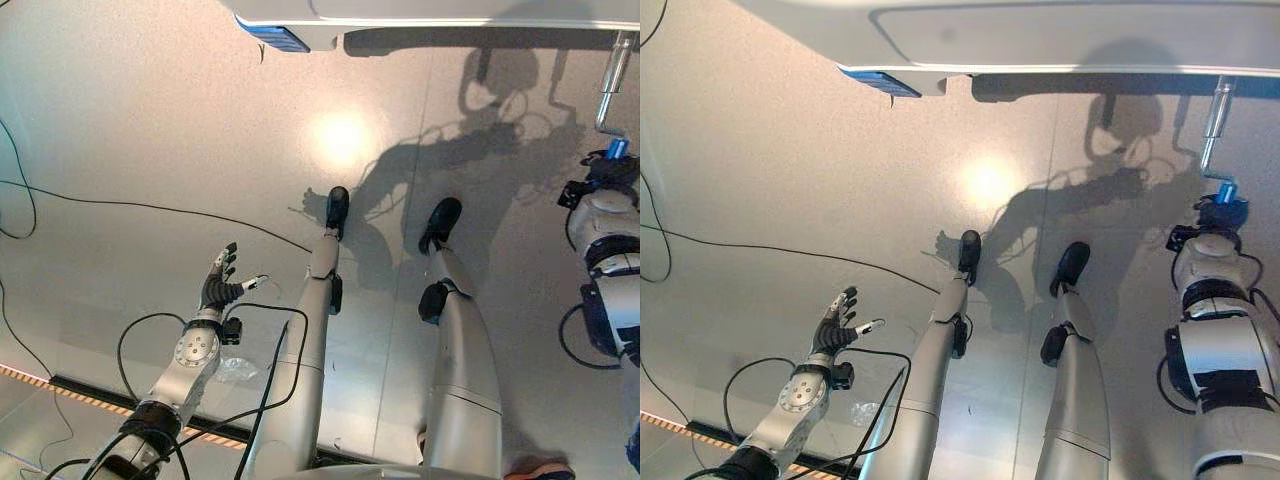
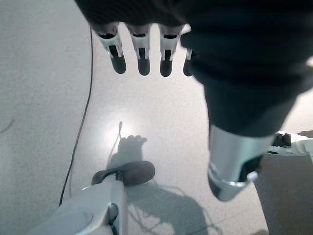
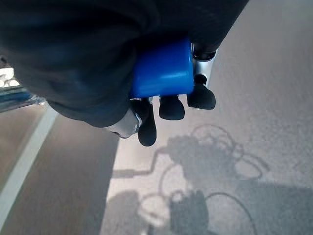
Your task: Raise the hospital bed
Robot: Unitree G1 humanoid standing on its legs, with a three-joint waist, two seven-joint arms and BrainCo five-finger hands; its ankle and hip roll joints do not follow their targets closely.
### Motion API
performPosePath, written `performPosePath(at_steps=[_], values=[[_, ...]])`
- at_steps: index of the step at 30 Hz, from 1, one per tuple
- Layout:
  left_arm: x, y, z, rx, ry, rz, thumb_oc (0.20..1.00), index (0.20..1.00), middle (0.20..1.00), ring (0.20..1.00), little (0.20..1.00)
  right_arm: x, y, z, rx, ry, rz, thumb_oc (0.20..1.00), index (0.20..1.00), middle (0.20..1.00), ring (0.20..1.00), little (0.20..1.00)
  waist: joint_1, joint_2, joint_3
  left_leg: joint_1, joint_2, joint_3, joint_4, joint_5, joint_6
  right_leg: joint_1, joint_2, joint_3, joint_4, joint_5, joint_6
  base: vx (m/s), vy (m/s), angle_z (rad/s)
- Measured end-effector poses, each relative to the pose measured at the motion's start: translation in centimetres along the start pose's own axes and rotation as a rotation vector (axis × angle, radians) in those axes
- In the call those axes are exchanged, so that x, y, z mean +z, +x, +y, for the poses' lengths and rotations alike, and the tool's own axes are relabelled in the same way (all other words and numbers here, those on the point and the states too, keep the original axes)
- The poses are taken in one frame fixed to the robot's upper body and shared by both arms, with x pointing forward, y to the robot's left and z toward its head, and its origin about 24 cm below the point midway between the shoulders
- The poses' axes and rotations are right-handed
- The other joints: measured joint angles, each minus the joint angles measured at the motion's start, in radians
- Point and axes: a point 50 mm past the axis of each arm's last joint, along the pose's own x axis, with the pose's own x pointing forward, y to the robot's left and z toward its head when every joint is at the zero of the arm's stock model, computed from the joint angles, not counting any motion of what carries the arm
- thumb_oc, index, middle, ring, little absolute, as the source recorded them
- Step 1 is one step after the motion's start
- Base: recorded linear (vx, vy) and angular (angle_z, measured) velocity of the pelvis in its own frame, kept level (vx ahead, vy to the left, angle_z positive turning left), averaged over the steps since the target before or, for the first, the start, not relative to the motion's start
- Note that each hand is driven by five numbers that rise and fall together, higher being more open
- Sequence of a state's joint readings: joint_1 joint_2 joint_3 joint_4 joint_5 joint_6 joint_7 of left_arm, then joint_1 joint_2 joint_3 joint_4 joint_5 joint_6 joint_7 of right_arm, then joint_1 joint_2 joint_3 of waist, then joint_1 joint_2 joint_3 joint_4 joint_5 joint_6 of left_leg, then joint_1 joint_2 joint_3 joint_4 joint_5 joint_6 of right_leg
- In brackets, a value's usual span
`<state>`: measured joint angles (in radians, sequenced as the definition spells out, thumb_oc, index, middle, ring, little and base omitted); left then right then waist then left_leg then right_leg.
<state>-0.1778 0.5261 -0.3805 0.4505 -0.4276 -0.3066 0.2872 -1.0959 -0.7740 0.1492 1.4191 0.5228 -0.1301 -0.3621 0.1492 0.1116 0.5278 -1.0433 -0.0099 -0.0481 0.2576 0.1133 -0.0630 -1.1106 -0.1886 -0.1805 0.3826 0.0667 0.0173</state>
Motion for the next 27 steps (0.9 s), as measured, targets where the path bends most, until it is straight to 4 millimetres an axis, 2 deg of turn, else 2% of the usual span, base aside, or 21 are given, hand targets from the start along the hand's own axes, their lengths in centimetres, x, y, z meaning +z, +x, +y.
performPosePath(at_steps=[5, 9, 14, 15, 16, 18, 21, 23, 27], values=[[0.0, -0.1, -0.4, -0.018, 0.008, 0.0, 1.0, 1.0, 1.0, 1.0, 1.0, 0.4, 0.2, -0.7, -0.032, -0.013, -0.016, 0.2, 0.2, 0.2, 0.2, 0.2, -0.006, -0.004, 0.003, 0.0, -0.012, 0.016, 0.0, 0.001, 0.015, -0.003, -0.011, 0.016, -0.008, 0.007, 0.018, 0.0, 0.0, 0.0], [-0.1, -0.1, -0.2, -0.006, 0.011, 0.006, 1.0, 1.0, 1.0, 1.0, 1.0, 0.9, 0.2, -0.8, -0.046, -0.037, -0.052, 0.2, 0.2, 0.2, 0.2, 0.2, -0.038, -0.013, 0.007, -0.002, -0.024, 0.021, 0.0, -0.003, 0.029, 0.002, -0.014, 0.035, -0.025, 0.017, 0.034, 0.0, 0.0, 0.0], [-0.2, -0.2, -0.2, 0.027, -0.003, 0.01, 1.0, 1.0, 1.0, 1.0, 1.0, 1.2, -0.5, -0.5, -0.062, -0.004, -0.18, 0.2, 0.2, 0.2, 0.2, 0.2, -0.074, -0.033, 0.012, -0.002, -0.031, 0.043, 0.006, -0.015, 0.045, 0.009, -0.013, 0.061, -0.055, 0.033, 0.05, 0.01, -0.022, -0.05], [-0.4, -0.4, 0.5, 0.066, -0.011, 0.015, 1.0, 1.0, 1.0, 1.0, 1.0, 1.3, -1.4, 0.3, -0.061, 0.082, -0.217, 0.2, 0.2, 0.2, 0.2, 0.2, -0.089, -0.038, 0.012, -0.006, -0.031, 0.048, 0.015, -0.02, 0.048, 0.008, -0.013, 0.064, -0.052, 0.031, 0.051, -0.01, -0.027, -0.04], [-0.6, -0.6, 1.2, 0.127, -0.038, 0.022, 1.0, 1.0, 1.0, 1.0, 1.0, 0.3, -4.2, 0.6, -0.025, 0.144, -0.337, 0.2, 0.2, 0.2, 0.2, 0.2, -0.115, -0.053, 0.015, -0.009, -0.029, 0.048, 0.016, -0.027, 0.048, 0.009, -0.01, 0.066, -0.06, 0.03, 0.053, 0.0, -0.027, -0.05], [-0.8, -0.7, 2.1, 0.182, -0.042, 0.028, 1.0, 1.0, 1.0, 1.0, 1.0, 0.4, -6.9, 0.2, -0.006, 0.145, -0.504, 0.2, 0.2, 0.2, 0.2, 0.2, -0.143, -0.063, 0.018, -0.006, -0.026, 0.052, 0.019, -0.034, 0.049, 0.019, -0.005, 0.067, -0.075, 0.033, 0.053, -0.01, -0.02, -0.09], [-0.9, -0.8, 2.2, 0.198, -0.05, 0.032, 1.0, 1.0, 1.0, 1.0, 1.0, 0.1, -8.2, 0.9, 0.016, 0.105, -0.559, 0.2, 0.2, 0.2, 0.2, 0.2, -0.161, -0.083, 0.014, 0.007, -0.017, 0.058, 0.045, -0.059, 0.048, 0.039, 0.002, 0.068, -0.078, 0.03, 0.053, -0.01, -0.023, -0.11], [-0.9, -1.0, 2.0, 0.194, -0.047, 0.028, 1.0, 1.0, 1.0, 1.0, 1.0, -0.5, -10.9, 2.4, 0.03, 0.179, -0.571, 0.2, 0.2, 0.2, 0.2, 0.2, -0.161, -0.088, 0.016, 0.011, -0.011, 0.064, 0.045, -0.064, 0.047, 0.045, 0.006, 0.068, -0.083, 0.029, 0.052, -0.02, -0.016, -0.06], [-1.3, -1.3, 2.1, 0.195, -0.03, 0.044, 1.0, 1.0, 1.0, 1.0, 1.0, -0.9, -11.6, 2.9, 0.032, 0.169, -0.579, 0.2, 0.2, 0.2, 0.2, 0.2, -0.161, -0.09, 0.016, 0.025, -0.011, 0.069, 0.046, -0.067, 0.05, 0.06, 0.005, 0.069, -0.087, 0.029, 0.052, 0.0, 0.0, 0.0]])
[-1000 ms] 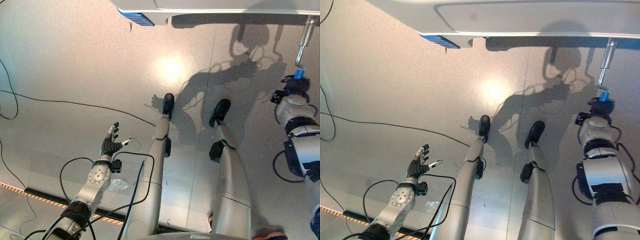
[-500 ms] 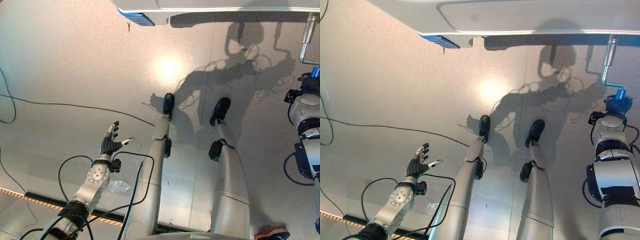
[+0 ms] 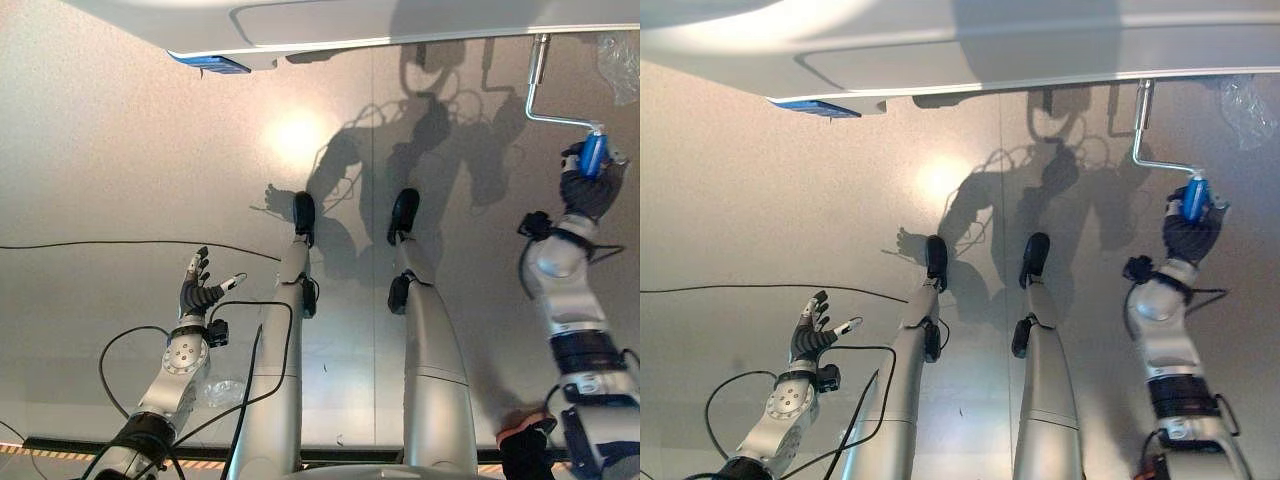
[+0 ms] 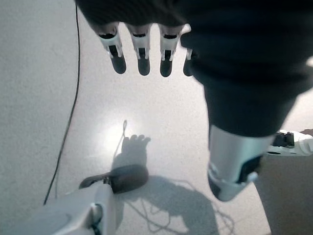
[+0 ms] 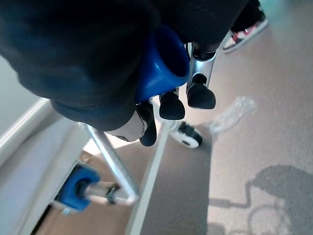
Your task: Raise the hospital bed
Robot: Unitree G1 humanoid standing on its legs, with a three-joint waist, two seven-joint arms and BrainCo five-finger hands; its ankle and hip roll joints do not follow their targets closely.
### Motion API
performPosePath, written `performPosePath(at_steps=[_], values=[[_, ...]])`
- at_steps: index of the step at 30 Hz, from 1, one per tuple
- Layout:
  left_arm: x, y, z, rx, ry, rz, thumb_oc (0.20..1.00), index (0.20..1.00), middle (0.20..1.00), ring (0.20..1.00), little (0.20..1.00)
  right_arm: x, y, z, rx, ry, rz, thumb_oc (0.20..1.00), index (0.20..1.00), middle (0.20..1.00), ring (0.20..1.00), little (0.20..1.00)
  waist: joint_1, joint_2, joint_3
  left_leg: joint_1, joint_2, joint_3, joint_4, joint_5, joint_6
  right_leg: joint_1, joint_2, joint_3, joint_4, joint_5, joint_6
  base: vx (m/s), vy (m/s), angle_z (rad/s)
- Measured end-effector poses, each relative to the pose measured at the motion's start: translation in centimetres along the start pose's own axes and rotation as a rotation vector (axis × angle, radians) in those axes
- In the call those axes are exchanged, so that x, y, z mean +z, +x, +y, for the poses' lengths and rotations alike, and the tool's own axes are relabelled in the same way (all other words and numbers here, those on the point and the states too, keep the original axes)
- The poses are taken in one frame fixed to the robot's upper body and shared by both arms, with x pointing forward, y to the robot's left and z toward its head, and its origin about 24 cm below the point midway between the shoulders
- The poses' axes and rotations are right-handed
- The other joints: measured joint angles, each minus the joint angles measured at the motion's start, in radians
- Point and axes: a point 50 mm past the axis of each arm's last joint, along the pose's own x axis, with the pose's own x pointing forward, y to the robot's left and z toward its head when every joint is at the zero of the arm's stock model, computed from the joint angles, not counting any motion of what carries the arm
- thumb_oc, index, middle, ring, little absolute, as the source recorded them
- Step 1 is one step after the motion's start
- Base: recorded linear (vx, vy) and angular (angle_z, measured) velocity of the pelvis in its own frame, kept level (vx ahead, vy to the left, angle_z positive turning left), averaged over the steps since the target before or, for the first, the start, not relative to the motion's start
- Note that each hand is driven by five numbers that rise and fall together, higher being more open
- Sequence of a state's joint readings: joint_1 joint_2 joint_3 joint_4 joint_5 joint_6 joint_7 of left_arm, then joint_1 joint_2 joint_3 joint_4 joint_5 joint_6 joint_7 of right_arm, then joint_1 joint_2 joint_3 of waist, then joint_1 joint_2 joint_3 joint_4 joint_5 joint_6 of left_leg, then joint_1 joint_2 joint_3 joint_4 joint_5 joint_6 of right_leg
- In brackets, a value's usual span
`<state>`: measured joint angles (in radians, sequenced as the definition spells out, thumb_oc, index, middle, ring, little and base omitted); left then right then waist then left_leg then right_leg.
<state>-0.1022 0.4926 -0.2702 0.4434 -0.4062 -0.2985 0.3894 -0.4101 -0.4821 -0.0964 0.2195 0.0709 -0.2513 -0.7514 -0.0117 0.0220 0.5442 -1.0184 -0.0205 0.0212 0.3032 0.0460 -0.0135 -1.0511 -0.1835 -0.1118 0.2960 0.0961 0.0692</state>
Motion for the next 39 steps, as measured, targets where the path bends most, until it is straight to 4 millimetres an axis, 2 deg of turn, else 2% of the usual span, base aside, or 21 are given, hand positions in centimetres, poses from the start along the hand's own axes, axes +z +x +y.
performPosePath(at_steps=[5, 9, 13, 19, 21, 22, 23, 28, 29, 30, 31, 32, 33, 35, 39], values=[[-1.1, -0.8, 0.4, 0.007, 0.013, 0.043, 1.0, 1.0, 1.0, 1.0, 1.0, 0.6, -1.4, 1.3, 0.085, 0.067, 0.019, 0.2, 0.2, 0.2, 0.2, 0.2, -0.008, -0.003, 0.0, 0.014, 0.004, 0.003, -0.004, -0.003, -0.001, 0.014, 0.005, 0.001, -0.009, 0.0, 0.0, 0.02, -0.009, -0.02], [-1.9, -1.5, 1.0, 0.011, 0.018, 0.076, 1.0, 1.0, 1.0, 1.0, 1.0, 1.2, -3.5, 3.5, 0.36, 0.291, 0.151, 0.2, 0.2, 0.2, 0.2, 0.2, -0.028, -0.028, -0.001, 0.049, 0.014, 0.005, -0.012, -0.013, -0.007, 0.049, 0.014, -0.003, -0.022, -0.001, -0.002, 0.01, -0.027, -0.06], [-2.2, -1.6, 0.9, -0.018, 0.018, 0.087, 1.0, 1.0, 1.0, 1.0, 1.0, 1.6, -4.4, 4.6, 0.573, 0.44, 0.228, 0.2, 0.2, 0.2, 0.2, 0.2, -0.029, -0.028, 0.0, 0.055, 0.024, 0.003, -0.015, -0.016, -0.012, 0.055, 0.023, -0.008, -0.022, -0.005, -0.007, 0.0, -0.007, -0.01], [-2.7, -1.7, 0.9, -0.018, 0.023, 0.106, 1.0, 1.0, 1.0, 1.0, 1.0, 1.8, -4.5, 4.9, 0.62, 0.488, 0.25, 0.2, 0.2, 0.2, 0.2, 0.2, -0.025, -0.028, 0.0, 0.058, 0.031, 0.004, -0.015, -0.018, -0.017, 0.055, 0.03, -0.008, -0.022, -0.009, -0.013, 0.0, 0.0, -0.01], [-2.9, -1.9, 0.9, -0.015, 0.019, 0.114, 1.0, 1.0, 1.0, 1.0, 1.0, 2.3, -4.8, 6.1, 0.653, 0.516, 0.249, 0.2, 0.2, 0.2, 0.2, 0.2, -0.017, -0.026, 0.0, 0.062, 0.031, 0.003, -0.014, -0.018, -0.019, 0.059, 0.028, -0.009, -0.021, -0.01, -0.013, 0.0, 0.0, 0.0], [-3.1, -1.8, 1.1, -0.012, 0.03, 0.126, 1.0, 1.0, 1.0, 1.0, 1.0, 2.6, -5.5, 7.6, 0.697, 0.548, 0.298, 0.2, 0.2, 0.2, 0.2, 0.2, -0.026, -0.026, 0.0, 0.068, 0.034, 0.004, -0.015, -0.019, -0.02, 0.063, 0.033, -0.008, -0.02, -0.011, -0.015, 0.0, 0.0, -0.05], [-3.0, -1.7, 0.9, -0.015, 0.023, 0.118, 1.0, 1.0, 1.0, 1.0, 1.0, 2.4, -5.7, 7.4, 0.69, 0.56, 0.303, 0.2, 0.2, 0.2, 0.2, 0.2, -0.022, -0.025, 0.0, 0.068, 0.036, 0.005, -0.015, -0.02, -0.022, 0.06, 0.036, -0.007, -0.02, -0.011, -0.017, 0.0, 0.0, -0.05], [-3.1, -1.8, 0.9, -0.014, 0.021, 0.121, 1.0, 1.0, 1.0, 1.0, 1.0, 2.4, -5.7, 7.2, 0.695, 0.565, 0.294, 0.2, 0.2, 0.2, 0.2, 0.2, 0.004, -0.025, 0.0, 0.069, 0.04, 0.004, -0.015, -0.02, -0.029, 0.06, 0.041, -0.009, -0.014, -0.015, -0.024, 0.0, 0.008, -0.01], [-3.3, -1.9, 1.0, 0.003, 0.006, 0.132, 1.0, 1.0, 1.0, 1.0, 1.0, 2.6, -5.8, 9.1, 0.732, 0.541, 0.284, 0.2, 0.2, 0.2, 0.2, 0.2, 0.002, -0.02, -0.001, 0.069, 0.045, -0.003, -0.012, -0.018, -0.033, 0.069, 0.037, -0.016, -0.013, -0.015, -0.023, 0.02, 0.036, -0.06], [-3.6, -1.6, 0.4, 0.014, -0.015, 0.143, 1.0, 1.0, 1.0, 1.0, 1.0, 1.0, -6.0, 13.9, 0.813, 0.334, 0.323, 0.2, 0.2, 0.2, 0.2, 0.2, 0.008, -0.019, -0.003, 0.088, 0.053, -0.006, -0.013, -0.017, -0.038, 0.088, 0.04, -0.033, -0.011, -0.015, -0.023, 0.02, 0.036, -0.06], [-3.5, -1.2, 0.4, 0.01, -0.006, 0.136, 1.0, 1.0, 1.0, 1.0, 1.0, -0.4, -5.5, 15.2, 0.786, 0.226, 0.36, 0.2, 0.2, 0.2, 0.2, 0.2, 0.018, -0.011, -0.008, 0.09, 0.055, -0.018, -0.013, -0.016, -0.046, 0.091, 0.044, -0.04, -0.013, -0.016, -0.028, 0.01, 0.034, 0.03], [-2.8, -0.7, -0.3, -0.026, -0.004, 0.105, 1.0, 1.0, 1.0, 1.0, 1.0, -0.9, -4.1, 15.0, 0.715, 0.197, 0.388, 0.2, 0.2, 0.2, 0.2, 0.2, 0.049, 0.006, -0.01, 0.076, 0.057, -0.028, -0.022, -0.003, -0.057, 0.075, 0.049, -0.054, -0.012, -0.02, -0.04, 0.01, 0.017, 0.12], [-2.7, -0.7, -0.3, -0.025, -0.005, 0.1, 1.0, 1.0, 1.0, 1.0, 1.0, -0.7, -3.8, 14.5, 0.716, 0.19, 0.357, 0.2, 0.2, 0.2, 0.2, 0.2, 0.059, 0.006, -0.01, 0.066, 0.058, -0.031, -0.029, 0.007, -0.06, 0.064, 0.049, -0.059, -0.008, -0.019, -0.045, 0.02, 0.027, 0.15], [-3.5, -0.8, 0.1, -0.01, 0.012, 0.139, 1.0, 1.0, 1.0, 1.0, 1.0, -0.1, -3.8, 13.9, 0.745, 0.186, 0.305, 0.2, 0.2, 0.2, 0.2, 0.2, 0.06, 0.008, -0.009, 0.054, 0.063, -0.045, -0.031, 0.014, -0.067, 0.05, 0.056, -0.064, 0.0, -0.021, -0.053, 0.01, 0.003, 0.03], [-3.6, -0.9, 0.2, -0.006, 0.009, 0.14, 1.0, 1.0, 1.0, 1.0, 1.0, 0.3, -4.4, 14.7, 0.759, 0.223, 0.313, 0.2, 0.2, 0.2, 0.2, 0.2, 0.055, 0.015, -0.009, 0.066, 0.074, -0.046, -0.032, 0.019, -0.078, 0.053, 0.064, -0.064, 0.018, -0.026, -0.065, 0.0, 0.0, -0.01]])
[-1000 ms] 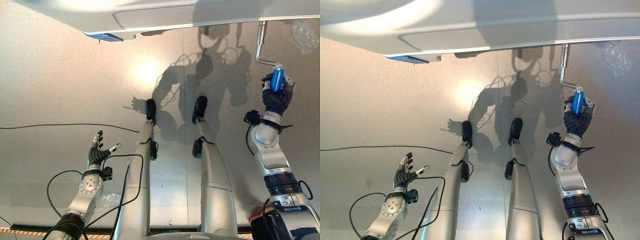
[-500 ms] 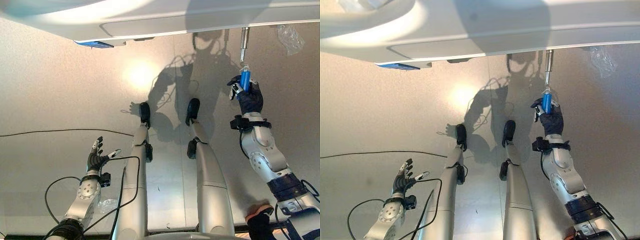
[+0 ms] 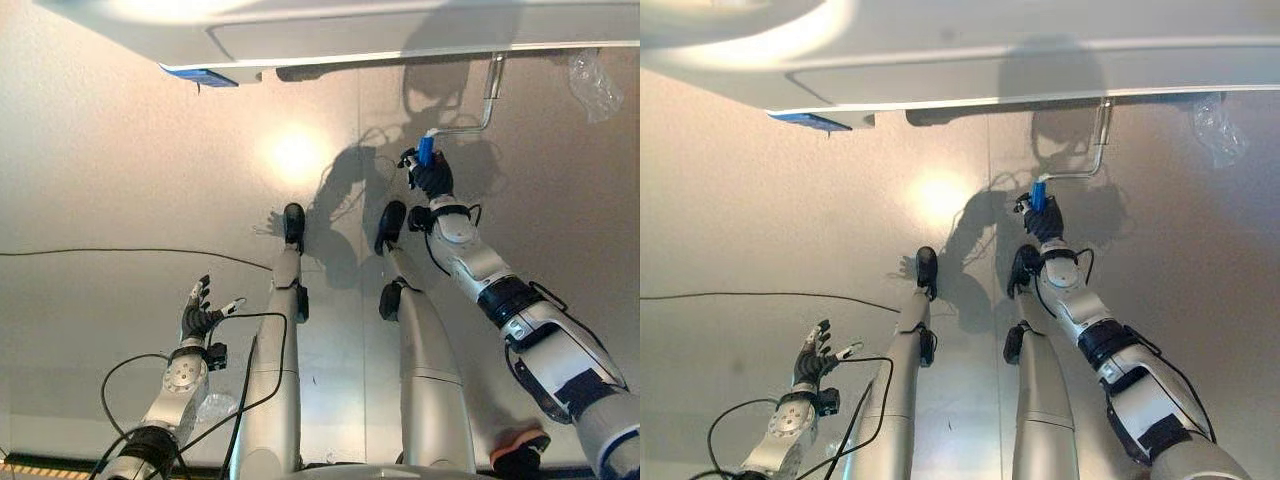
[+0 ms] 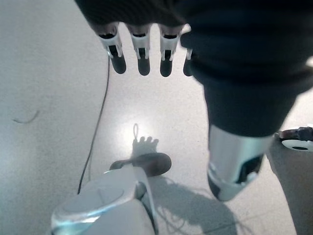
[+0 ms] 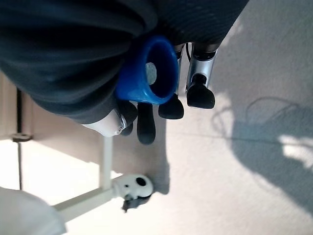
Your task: Raise the hospital bed
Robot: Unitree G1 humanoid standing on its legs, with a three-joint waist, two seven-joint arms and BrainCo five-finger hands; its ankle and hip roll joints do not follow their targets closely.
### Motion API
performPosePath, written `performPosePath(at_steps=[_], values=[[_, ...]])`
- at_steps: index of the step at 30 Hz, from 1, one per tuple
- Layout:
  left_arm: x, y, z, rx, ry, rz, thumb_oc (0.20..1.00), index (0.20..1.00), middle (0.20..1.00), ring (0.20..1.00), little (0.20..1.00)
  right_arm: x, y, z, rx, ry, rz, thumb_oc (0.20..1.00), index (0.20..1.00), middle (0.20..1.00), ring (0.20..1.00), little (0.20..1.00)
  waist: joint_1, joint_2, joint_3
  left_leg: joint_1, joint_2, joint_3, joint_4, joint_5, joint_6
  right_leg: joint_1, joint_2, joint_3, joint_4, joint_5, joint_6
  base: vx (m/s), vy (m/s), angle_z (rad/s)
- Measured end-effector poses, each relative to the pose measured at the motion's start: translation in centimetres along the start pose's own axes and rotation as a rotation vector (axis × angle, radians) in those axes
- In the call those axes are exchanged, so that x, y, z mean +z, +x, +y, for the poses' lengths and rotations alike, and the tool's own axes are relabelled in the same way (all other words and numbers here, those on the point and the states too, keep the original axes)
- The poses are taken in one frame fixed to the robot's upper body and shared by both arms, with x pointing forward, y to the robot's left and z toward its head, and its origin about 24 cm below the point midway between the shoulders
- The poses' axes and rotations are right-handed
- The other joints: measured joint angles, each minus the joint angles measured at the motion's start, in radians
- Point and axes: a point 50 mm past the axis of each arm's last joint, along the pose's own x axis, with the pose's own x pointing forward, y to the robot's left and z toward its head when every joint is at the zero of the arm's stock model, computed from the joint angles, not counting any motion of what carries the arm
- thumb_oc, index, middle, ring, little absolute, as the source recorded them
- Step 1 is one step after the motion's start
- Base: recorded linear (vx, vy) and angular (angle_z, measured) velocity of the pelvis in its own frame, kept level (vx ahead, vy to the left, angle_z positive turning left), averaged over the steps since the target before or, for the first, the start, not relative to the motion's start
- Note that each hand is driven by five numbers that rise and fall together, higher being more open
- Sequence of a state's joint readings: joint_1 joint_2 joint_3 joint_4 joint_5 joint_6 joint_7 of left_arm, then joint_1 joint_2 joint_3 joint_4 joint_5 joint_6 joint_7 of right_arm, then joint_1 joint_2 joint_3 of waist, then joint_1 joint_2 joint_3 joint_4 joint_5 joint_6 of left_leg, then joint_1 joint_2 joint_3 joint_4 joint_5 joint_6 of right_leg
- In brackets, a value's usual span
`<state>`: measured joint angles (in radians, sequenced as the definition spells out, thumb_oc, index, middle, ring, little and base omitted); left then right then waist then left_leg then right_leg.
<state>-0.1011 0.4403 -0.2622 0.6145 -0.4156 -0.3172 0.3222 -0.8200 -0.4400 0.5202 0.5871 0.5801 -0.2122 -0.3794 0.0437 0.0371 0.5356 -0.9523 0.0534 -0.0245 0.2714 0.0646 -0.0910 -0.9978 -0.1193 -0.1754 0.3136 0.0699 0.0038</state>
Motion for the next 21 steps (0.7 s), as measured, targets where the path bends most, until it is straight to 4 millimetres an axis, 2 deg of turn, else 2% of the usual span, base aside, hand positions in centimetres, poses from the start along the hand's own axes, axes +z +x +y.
performPosePath(at_steps=[4, 5, 6, 9, 11, 12, 13, 18, 20, 21], values=[[0.2, 0.1, -0.1, -0.002, -0.006, -0.007, 1.0, 1.0, 1.0, 1.0, 1.0, -0.2, 0.2, 0.2, -0.005, -0.007, 0.012, 0.2, 0.2, 0.2, 0.2, 0.2, 0.003, 0.001, 0.0, 0.0, 0.008, -0.004, 0.0, 0.003, -0.005, 0.0, 0.007, -0.002, 0.0, 0.005, -0.008, 0.0, 0.0, 0.0], [0.2, 0.2, -0.3, -0.003, -0.01, -0.002, 1.0, 1.0, 1.0, 1.0, 1.0, -1.4, 1.6, 0.3, -0.067, -0.078, 0.083, 0.2, 0.2, 0.2, 0.2, 0.2, 0.003, 0.004, -0.002, 0.002, 0.01, -0.005, 0.003, 0.003, -0.006, 0.004, 0.01, -0.004, 0.001, 0.008, -0.014, 0.0, 0.0, 0.0], [0.8, 0.6, -0.9, -0.025, -0.01, -0.023, 1.0, 1.0, 1.0, 1.0, 1.0, -1.3, 2.5, -0.2, -0.113, -0.109, 0.123, 0.2, 0.2, 0.2, 0.2, 0.2, 0.023, 0.01, -0.002, -0.001, 0.01, -0.005, 0.003, 0.006, -0.008, -0.001, 0.011, -0.004, 0.001, 0.008, -0.014, 0.0, 0.0, 0.0], [1.1, 0.8, -1.1, -0.031, -0.011, -0.036, 1.0, 1.0, 1.0, 1.0, 1.0, -1.3, 2.8, -1.0, -0.148, -0.129, 0.151, 0.2, 0.2, 0.2, 0.2, 0.2, 0.034, 0.011, -0.002, -0.007, 0.009, -0.015, 0.001, 0.008, -0.009, -0.003, 0.009, -0.014, 0.002, 0.007, -0.014, -0.01, 0.01, 0.06], [1.4, 0.9, -1.8, -0.046, -0.019, -0.042, 1.0, 1.0, 1.0, 1.0, 1.0, -2.0, 3.2, -2.8, -0.219, -0.155, 0.214, 0.2, 0.2, 0.2, 0.2, 0.2, 0.054, 0.022, -0.005, -0.009, 0.007, -0.016, 0.004, 0.016, -0.01, -0.004, 0.007, -0.013, 0.004, 0.012, -0.02, -0.02, 0.01, 0.07], [1.8, 0.9, -2.4, -0.068, -0.024, -0.063, 1.0, 1.0, 1.0, 1.0, 1.0, -1.8, 3.6, -4.9, -0.292, -0.204, 0.268, 0.2, 0.2, 0.2, 0.2, 0.2, 0.066, 0.049, -0.013, -0.023, 0.005, -0.023, 0.004, 0.019, -0.008, -0.012, 0.001, -0.025, 0.009, 0.006, -0.014, -0.06, 0.01, 0.16], [1.9, 0.9, -2.4, -0.068, -0.024, -0.07, 1.0, 1.0, 1.0, 1.0, 1.0, -1.4, 3.7, -5.2, -0.299, -0.203, 0.265, 0.2, 0.2, 0.2, 0.2, 0.2, 0.069, 0.054, -0.014, -0.029, 0.001, -0.029, 0.001, 0.023, -0.008, -0.02, -0.002, -0.028, 0.015, 0.004, -0.016, 0.0, 0.0, 0.18], [2.3, 0.9, -2.9, -0.102, -0.01, -0.085, 1.0, 1.0, 1.0, 1.0, 1.0, -1.0, 3.6, -8.6, -0.408, -0.174, 0.299, 0.2, 0.2, 0.2, 0.2, 0.2, 0.098, 0.06, -0.015, -0.058, -0.01, -0.034, 0.001, 0.034, -0.004, -0.054, -0.015, -0.032, 0.033, 0.005, -0.017, 0.0, -0.004, 0.07], [3.0, 0.9, -3.0, -0.119, -0.013, -0.112, 1.0, 1.0, 1.0, 1.0, 1.0, -1.2, 2.9, -11.0, -0.471, -0.168, 0.322, 0.2, 0.2, 0.2, 0.2, 0.2, 0.114, 0.063, -0.014, -0.058, -0.015, -0.035, -0.001, 0.035, -0.002, -0.055, -0.02, -0.032, 0.035, 0.005, -0.015, 0.0, -0.006, 0.05], [3.1, 0.9, -3.2, -0.125, -0.015, -0.117, 1.0, 1.0, 1.0, 1.0, 1.0, -1.2, 2.9, -11.1, -0.474, -0.167, 0.323, 0.2, 0.2, 0.2, 0.2, 0.2, 0.118, 0.065, -0.014, -0.058, -0.018, -0.035, -0.001, 0.037, 0.0, -0.055, -0.023, -0.032, 0.037, 0.004, -0.014, 0.0, 0.001, 0.07]])
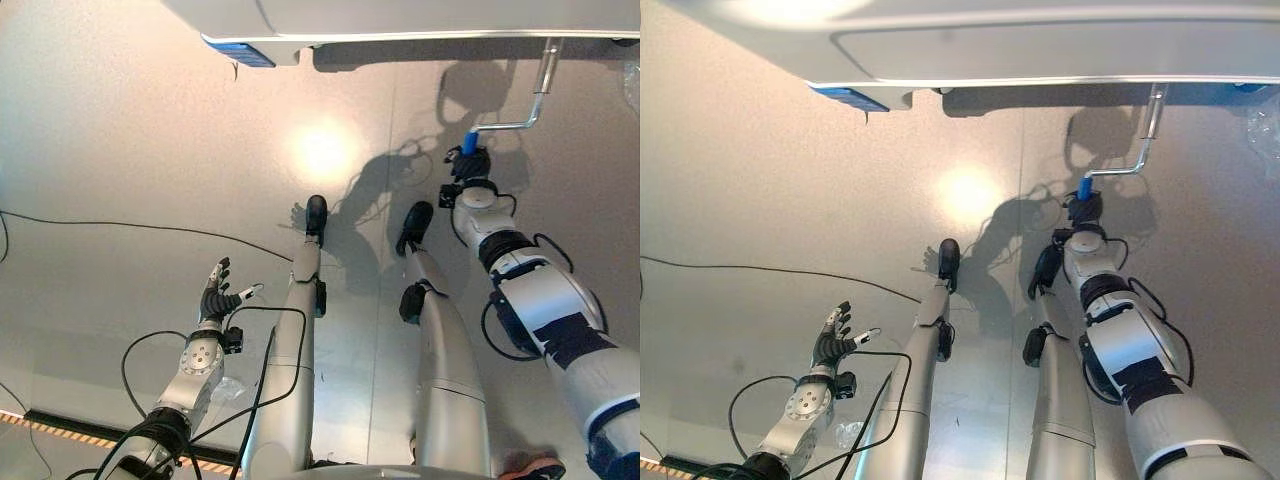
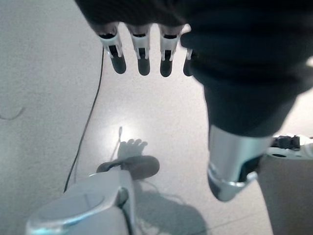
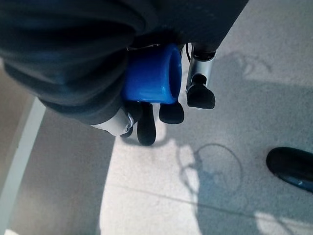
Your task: Raise the hospital bed
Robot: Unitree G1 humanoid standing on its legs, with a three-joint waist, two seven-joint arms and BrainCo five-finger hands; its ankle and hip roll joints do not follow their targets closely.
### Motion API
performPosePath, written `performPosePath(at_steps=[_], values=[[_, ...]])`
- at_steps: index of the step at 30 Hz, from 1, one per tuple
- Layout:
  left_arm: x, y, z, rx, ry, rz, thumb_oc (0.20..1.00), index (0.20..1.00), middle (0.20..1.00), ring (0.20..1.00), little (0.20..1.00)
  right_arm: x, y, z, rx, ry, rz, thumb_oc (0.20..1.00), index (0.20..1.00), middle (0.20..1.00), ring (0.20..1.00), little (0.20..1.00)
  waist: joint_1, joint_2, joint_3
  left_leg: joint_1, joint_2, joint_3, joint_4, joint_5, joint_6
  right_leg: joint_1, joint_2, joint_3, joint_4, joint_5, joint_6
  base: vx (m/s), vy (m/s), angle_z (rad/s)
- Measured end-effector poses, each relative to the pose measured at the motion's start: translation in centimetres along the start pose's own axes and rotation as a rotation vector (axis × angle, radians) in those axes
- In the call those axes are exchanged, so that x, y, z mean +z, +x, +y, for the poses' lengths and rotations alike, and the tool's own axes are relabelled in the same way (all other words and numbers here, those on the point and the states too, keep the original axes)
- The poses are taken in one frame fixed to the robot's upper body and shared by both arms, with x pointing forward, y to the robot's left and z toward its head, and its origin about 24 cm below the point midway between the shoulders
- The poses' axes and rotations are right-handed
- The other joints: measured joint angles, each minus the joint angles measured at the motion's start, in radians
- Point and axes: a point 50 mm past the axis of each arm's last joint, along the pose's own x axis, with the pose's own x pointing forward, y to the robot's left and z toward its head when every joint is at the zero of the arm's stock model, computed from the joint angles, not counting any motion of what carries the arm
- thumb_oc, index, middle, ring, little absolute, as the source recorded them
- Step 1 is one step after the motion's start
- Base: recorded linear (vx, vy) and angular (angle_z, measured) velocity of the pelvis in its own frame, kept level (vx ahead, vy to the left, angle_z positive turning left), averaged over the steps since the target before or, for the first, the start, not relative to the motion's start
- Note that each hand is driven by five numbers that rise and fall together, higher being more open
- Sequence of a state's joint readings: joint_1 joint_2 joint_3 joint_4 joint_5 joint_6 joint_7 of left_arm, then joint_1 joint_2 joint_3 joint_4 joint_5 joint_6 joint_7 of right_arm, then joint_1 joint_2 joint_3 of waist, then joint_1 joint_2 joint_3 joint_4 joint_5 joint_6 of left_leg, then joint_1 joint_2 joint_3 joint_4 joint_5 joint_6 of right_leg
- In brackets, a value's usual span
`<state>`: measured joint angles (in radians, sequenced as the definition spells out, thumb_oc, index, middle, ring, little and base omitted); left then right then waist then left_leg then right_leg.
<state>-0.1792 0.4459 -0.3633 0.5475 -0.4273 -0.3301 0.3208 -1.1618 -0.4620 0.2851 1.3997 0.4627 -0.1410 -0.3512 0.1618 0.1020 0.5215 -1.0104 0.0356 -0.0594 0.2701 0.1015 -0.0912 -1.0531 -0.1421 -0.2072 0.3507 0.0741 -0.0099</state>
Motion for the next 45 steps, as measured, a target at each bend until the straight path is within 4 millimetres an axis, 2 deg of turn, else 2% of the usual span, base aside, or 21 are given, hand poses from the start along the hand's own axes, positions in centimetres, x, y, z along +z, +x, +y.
performPosePath(at_steps=[1, 5, 8, 10, 13, 18, 27, 30, 34, 35, 36, 37, 39, 40, 45], values=[[0.1, 0.0, 0.0, -0.005, 0.003, -0.003, 1.0, 1.0, 1.0, 1.0, 1.0, -0.5, 0.2, -1.2, -0.033, -0.009, 0.021, 0.2, 0.2, 0.2, 0.2, 0.2, -0.003, 0.001, 0.0, 0.0, -0.004, 0.0, -0.002, 0.002, 0.002, -0.001, -0.005, 0.0, 0.003, -0.002, 0.003, 0.0, 0.005, 0.07], [0.4, 0.0, -0.4, -0.024, 0.0, -0.011, 1.0, 1.0, 1.0, 1.0, 1.0, -0.8, 0.5, -2.4, -0.085, 0.041, 0.05, 0.2, 0.2, 0.2, 0.2, 0.2, -0.004, 0.002, 0.0, -0.005, -0.016, -0.001, -0.004, 0.006, 0.008, -0.005, -0.017, 0.0, 0.004, -0.003, 0.01, 0.01, 0.008, 0.06], [0.9, 0.1, -0.4, -0.033, -0.002, -0.028, 1.0, 1.0, 1.0, 1.0, 1.0, -2.0, 0.8, -6.2, -0.205, 0.078, 0.089, 0.2, 0.2, 0.2, 0.2, 0.2, -0.001, 0.004, 0.001, -0.013, -0.024, -0.002, -0.003, 0.006, 0.015, -0.01, -0.022, 0.001, 0.005, -0.004, 0.018, 0.01, 0.003, 0.05], [0.8, 0.1, -0.3, -0.032, 0.004, -0.023, 1.0, 1.0, 1.0, 1.0, 1.0, -2.2, 0.8, -7.2, -0.249, 0.08, 0.093, 0.2, 0.2, 0.2, 0.2, 0.2, -0.004, 0.004, 0.002, -0.015, -0.031, -0.002, -0.003, 0.006, 0.018, -0.011, -0.028, 0.001, 0.005, -0.003, 0.02, 0.01, 0.009, 0.04], [1.1, 0.1, -0.5, -0.05, 0.015, -0.035, 1.0, 1.0, 1.0, 1.0, 1.0, -2.9, 0.7, -10.5, -0.357, 0.081, 0.104, 0.2, 0.2, 0.2, 0.2, 0.2, -0.011, 0.004, 0.002, -0.015, -0.041, 0.001, -0.002, 0.004, 0.026, -0.015, -0.039, 0.007, 0.011, -0.004, 0.026, 0.0, 0.003, 0.02], [1.3, 0.1, -0.2, -0.05, 0.027, -0.042, 1.0, 1.0, 1.0, 1.0, 1.0, -2.9, 0.6, -13.2, -0.434, 0.055, 0.094, 0.2, 0.2, 0.2, 0.2, 0.2, -0.02, 0.0, 0.005, -0.015, -0.042, 0.001, -0.001, 0.005, 0.029, -0.014, -0.042, 0.007, 0.011, -0.003, 0.029, 0.0, 0.0, 0.0], [1.8, 0.1, 0.2, -0.05, 0.037, -0.065, 1.0, 1.0, 1.0, 1.0, 1.0, -2.7, 0.6, -13.7, -0.431, 0.023, 0.053, 0.2, 0.2, 0.2, 0.2, 0.2, -0.053, -0.013, 0.011, -0.019, -0.051, 0.001, 0.0, 0.007, 0.04, -0.012, -0.05, 0.011, 0.003, 0.003, 0.042, 0.0, 0.0, 0.0], [1.9, 0.2, 0.8, -0.035, 0.051, -0.067, 1.0, 1.0, 1.0, 1.0, 1.0, -2.7, 0.5, -13.8, -0.428, 0.023, 0.043, 0.2, 0.2, 0.2, 0.2, 0.2, -0.067, -0.028, 0.014, -0.021, -0.058, 0.005, 0.002, 0.004, 0.05, -0.009, -0.054, 0.021, -0.007, 0.01, 0.05, 0.0, 0.0, 0.0], [1.8, 0.1, 0.9, -0.023, 0.049, -0.063, 1.0, 1.0, 1.0, 1.0, 1.0, -3.1, 0.2, -14.0, -0.443, 0.11, 0.009, 0.2, 0.2, 0.2, 0.2, 0.2, -0.081, -0.043, 0.017, -0.022, -0.067, 0.005, 0.008, -0.001, 0.058, -0.001, -0.055, 0.036, -0.02, 0.014, 0.063, 0.01, 0.003, 0.01], [1.4, -0.2, 1.7, 0.016, 0.043, -0.048, 1.0, 1.0, 1.0, 1.0, 1.0, -2.9, -0.7, -12.6, -0.424, 0.237, -0.092, 0.2, 0.2, 0.2, 0.2, 0.2, -0.108, -0.063, 0.018, -0.027, -0.069, 0.007, 0.012, -0.006, 0.061, -0.003, -0.053, 0.04, -0.025, 0.014, 0.068, 0.0, 0.0, 0.0], [1.2, -0.4, 2.2, 0.04, 0.038, -0.041, 1.0, 1.0, 1.0, 1.0, 1.0, -2.9, -1.5, -12.1, -0.415, 0.278, -0.149, 0.2, 0.2, 0.2, 0.2, 0.2, -0.121, -0.072, 0.019, -0.031, -0.069, 0.01, 0.018, -0.012, 0.063, -0.007, -0.053, 0.046, -0.025, 0.013, 0.069, 0.01, -0.001, -0.12], [0.6, -0.7, 2.9, 0.086, 0.024, -0.02, 1.0, 1.0, 1.0, 1.0, 1.0, -2.4, -3.7, -11.4, -0.396, 0.368, -0.279, 0.2, 0.2, 0.2, 0.2, 0.2, -0.147, -0.092, 0.022, -0.032, -0.069, 0.028, 0.023, -0.02, 0.067, -0.013, -0.051, 0.061, -0.027, 0.016, 0.073, 0.0, -0.005, -0.16], [-0.1, -1.0, 3.3, 0.124, 0.02, 0.01, 1.0, 1.0, 1.0, 1.0, 1.0, -1.6, -5.6, -10.1, -0.329, 0.327, -0.419, 0.2, 0.2, 0.2, 0.2, 0.2, -0.181, -0.101, 0.023, -0.032, -0.066, 0.045, 0.045, -0.039, 0.076, -0.004, -0.049, 0.075, -0.041, 0.022, 0.08, -0.01, -0.009, -0.21], [0.0, -0.9, 3.2, 0.122, 0.015, 0.003, 1.0, 1.0, 1.0, 1.0, 1.0, -1.4, -5.7, -9.9, -0.326, 0.316, -0.437, 0.2, 0.2, 0.2, 0.2, 0.2, -0.182, -0.101, 0.023, -0.032, -0.064, 0.049, 0.054, -0.045, 0.077, -0.002, -0.048, 0.078, -0.04, 0.022, 0.08, -0.01, -0.005, -0.19], [0.0, -1.1, 3.3, 0.134, 0.005, -0.002, 1.0, 1.0, 1.0, 1.0, 1.0, -1.0, -8.7, -7.3, -0.309, 0.484, -0.488, 0.2, 0.2, 0.2, 0.2, 0.2, -0.182, -0.102, 0.022, -0.032, -0.057, 0.059, 0.069, -0.066, 0.076, 0.0, -0.039, 0.089, -0.043, 0.019, 0.084, 0.01, 0.001, -0.06]])
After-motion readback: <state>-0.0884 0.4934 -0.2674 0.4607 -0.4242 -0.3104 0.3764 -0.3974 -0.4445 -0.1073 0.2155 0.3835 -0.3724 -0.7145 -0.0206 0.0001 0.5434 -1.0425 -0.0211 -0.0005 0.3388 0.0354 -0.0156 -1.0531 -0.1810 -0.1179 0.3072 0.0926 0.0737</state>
